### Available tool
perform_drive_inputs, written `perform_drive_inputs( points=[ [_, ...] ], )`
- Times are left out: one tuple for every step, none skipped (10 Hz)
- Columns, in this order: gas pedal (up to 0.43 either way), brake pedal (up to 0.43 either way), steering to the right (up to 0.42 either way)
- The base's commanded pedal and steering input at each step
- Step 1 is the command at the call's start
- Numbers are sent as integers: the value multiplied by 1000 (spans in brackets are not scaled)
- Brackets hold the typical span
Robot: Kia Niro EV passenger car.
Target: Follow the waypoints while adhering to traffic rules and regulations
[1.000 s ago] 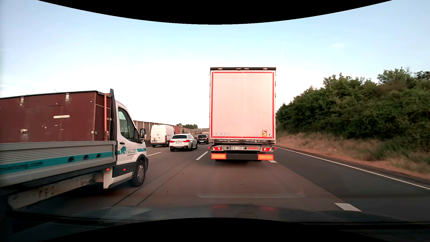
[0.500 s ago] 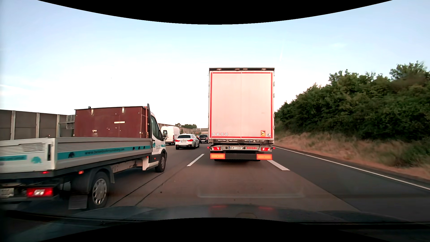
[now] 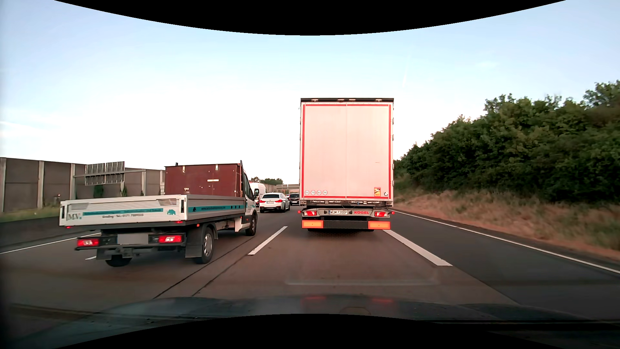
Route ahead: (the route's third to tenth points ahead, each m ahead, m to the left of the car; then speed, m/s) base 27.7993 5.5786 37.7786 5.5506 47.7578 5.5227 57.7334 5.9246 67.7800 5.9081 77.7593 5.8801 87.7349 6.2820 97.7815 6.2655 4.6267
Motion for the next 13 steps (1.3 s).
perform_drive_inputs(
  points=[
    [20,0,-3],
    [20,0,-3],
    [20,0,-3],
    [20,0,-3],
    [28,0,-3],
    [39,0,-4],
    [59,0,-6],
    [59,0,-6],
    [67,0,-6],
    [67,0,-6],
    [67,0,-6],
    [79,0,-6],
    [79,0,-7]
  ],
)
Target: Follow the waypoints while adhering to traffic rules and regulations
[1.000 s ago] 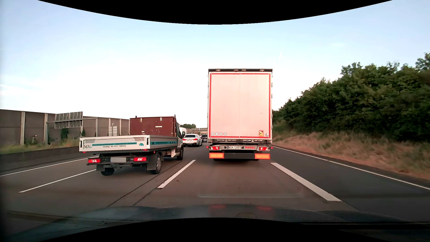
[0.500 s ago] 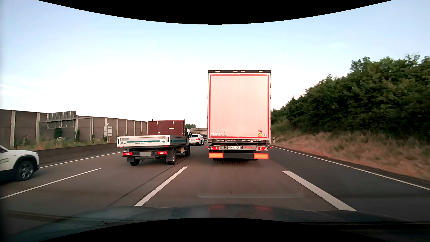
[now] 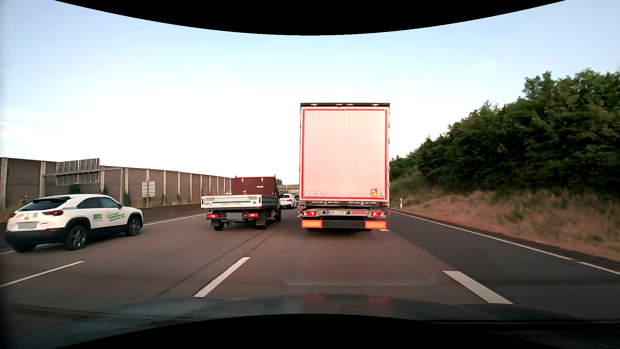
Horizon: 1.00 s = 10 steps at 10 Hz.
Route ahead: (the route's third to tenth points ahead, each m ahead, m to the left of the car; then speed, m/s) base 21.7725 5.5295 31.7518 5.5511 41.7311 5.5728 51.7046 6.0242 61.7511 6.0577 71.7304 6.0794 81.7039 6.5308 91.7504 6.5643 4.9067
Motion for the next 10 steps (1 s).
perform_drive_inputs(
  points=[
    [79,0,-7],
    [79,0,-7],
    [79,0,-7],
    [79,0,-8],
    [79,0,-8],
    [87,0,-8],
    [87,0,-8],
    [87,0,-8],
    [87,0,-8],
    [87,0,-10]
  ],
)
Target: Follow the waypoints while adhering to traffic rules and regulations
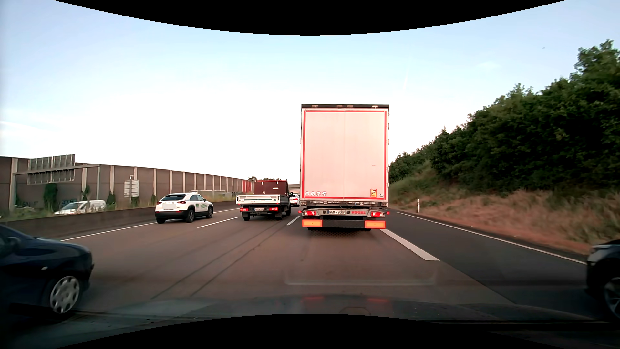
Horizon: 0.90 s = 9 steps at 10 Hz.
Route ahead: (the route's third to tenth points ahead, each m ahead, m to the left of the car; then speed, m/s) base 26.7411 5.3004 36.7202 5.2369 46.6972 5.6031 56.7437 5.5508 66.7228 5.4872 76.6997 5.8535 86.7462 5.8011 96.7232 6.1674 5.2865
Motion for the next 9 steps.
perform_drive_inputs(
  points=[
    [87,0,-13],
    [87,0,-20],
    [87,0,-24],
    [87,0,-28],
    [87,0,-30],
    [110,0,-32],
    [118,0,-35],
    [118,0,-36],
    [130,0,-36]
  ],
)
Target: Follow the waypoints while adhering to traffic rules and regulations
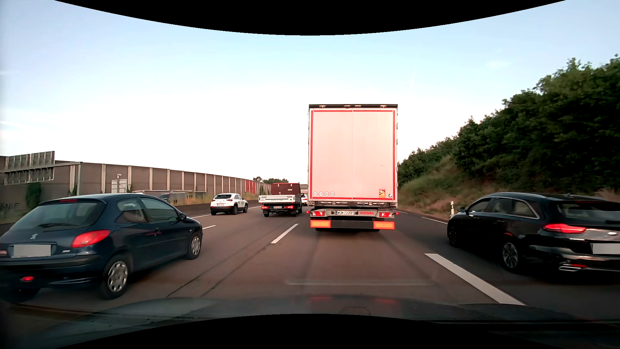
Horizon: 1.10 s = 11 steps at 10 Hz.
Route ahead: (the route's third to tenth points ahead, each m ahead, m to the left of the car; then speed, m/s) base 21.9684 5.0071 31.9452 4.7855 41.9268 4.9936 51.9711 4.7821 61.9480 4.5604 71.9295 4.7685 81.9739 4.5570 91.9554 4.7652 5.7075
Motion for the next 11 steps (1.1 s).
perform_drive_inputs(
  points=[
    [138,0,-37],
    [138,0,-38],
    [138,0,-39],
    [138,0,-39],
    [138,0,-39],
    [138,0,-40],
    [138,0,-40],
    [138,0,-40],
    [130,0,-39],
    [130,0,-40],
    [130,0,-40]
  ],
)
